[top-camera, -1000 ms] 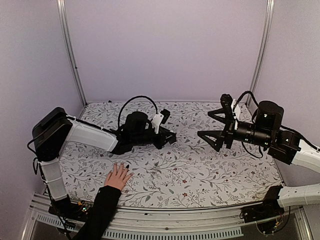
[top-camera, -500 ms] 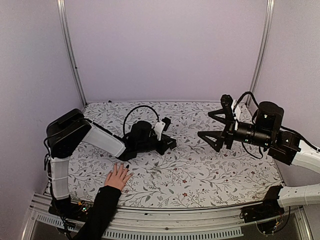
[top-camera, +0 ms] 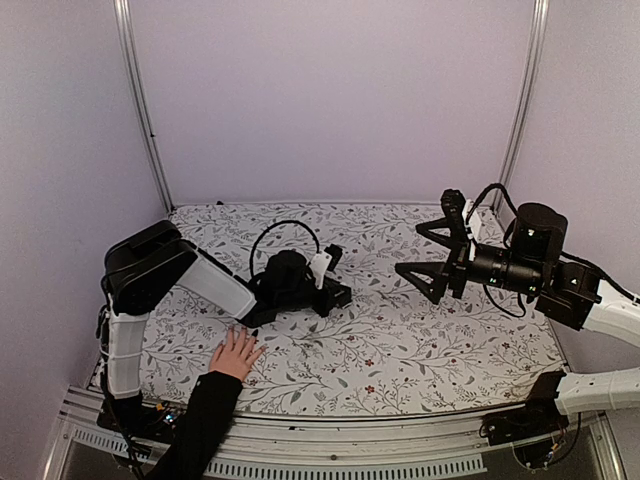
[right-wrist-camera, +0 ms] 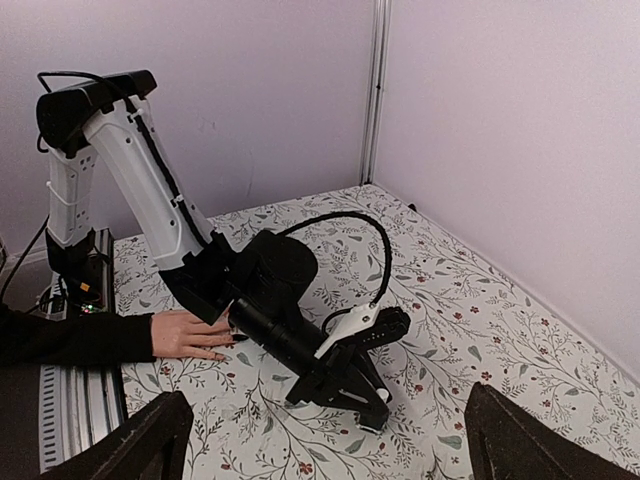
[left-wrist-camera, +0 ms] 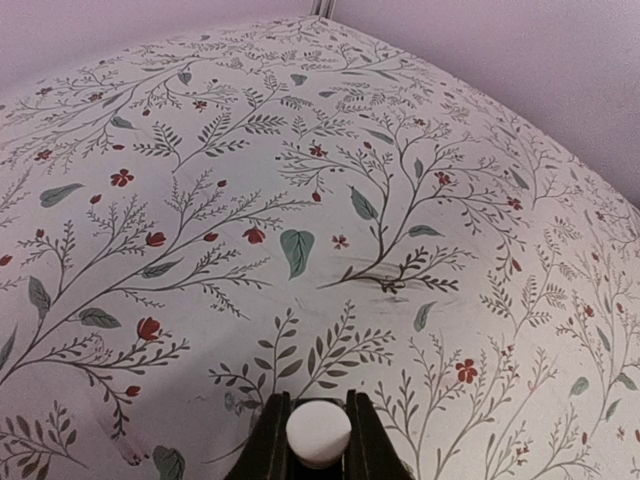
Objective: Paint the nails
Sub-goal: Place the nail polish bottle at the center of the board, then reset both arms
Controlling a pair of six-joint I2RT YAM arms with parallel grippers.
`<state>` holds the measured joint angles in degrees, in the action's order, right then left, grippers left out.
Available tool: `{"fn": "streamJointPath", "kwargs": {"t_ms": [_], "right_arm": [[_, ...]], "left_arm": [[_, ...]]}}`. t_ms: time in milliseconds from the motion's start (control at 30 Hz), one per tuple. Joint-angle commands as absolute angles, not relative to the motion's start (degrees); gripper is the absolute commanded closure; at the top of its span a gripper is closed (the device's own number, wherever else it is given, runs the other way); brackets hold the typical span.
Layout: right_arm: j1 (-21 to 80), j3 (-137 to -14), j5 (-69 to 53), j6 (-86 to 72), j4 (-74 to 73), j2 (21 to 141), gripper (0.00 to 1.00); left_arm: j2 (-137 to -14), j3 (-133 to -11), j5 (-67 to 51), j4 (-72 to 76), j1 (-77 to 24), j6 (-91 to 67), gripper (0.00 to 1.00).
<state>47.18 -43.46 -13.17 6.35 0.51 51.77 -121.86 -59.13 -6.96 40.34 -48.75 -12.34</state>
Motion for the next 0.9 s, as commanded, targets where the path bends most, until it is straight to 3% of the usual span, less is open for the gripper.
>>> {"fn": "streamJointPath", "kwargs": {"t_ms": [0,200,467,533,667,767,867], "right_arm": [[47.0,-43.7,-12.4,5.8,1.8,51.8,0.01],[47.0,-43.9,-12.5,5.8,1.8,51.9,0.01],[47.0,-44.3,-12.5,5.5,2.1,52.3,0.01],[47.0,-44.4,-12.3,5.2,2.3,52.5,0.01],[46.6,-44.9,-12.1,4.6,3.1,53.7,0.01],[45.0,-45.1,-12.8,3.4,4.4,54.8,0.01],[41.7,-44.6,-15.0,1.7,6.0,55.6,0.01]], "left_arm": [[-121.8,-59.6,-6.8,42.4,-49.0,-12.5,0.84],[-118.5,-58.4,-6.6,41.1,-49.4,-11.3,0.6],[-111.7,-59.0,-7.8,35.4,-49.7,-10.1,0.43],[-109.3,-60.4,-8.3,31.8,-49.6,-9.9,0.24],[-103.6,-63.3,-8.3,23.6,-48.2,-9.7,0.08],[-98.5,-64.4,-9.4,18.7,-45.6,-10.6,0.01],[-93.8,-64.8,-11.4,13.8,-41.5,-12.7,0.0]]}}
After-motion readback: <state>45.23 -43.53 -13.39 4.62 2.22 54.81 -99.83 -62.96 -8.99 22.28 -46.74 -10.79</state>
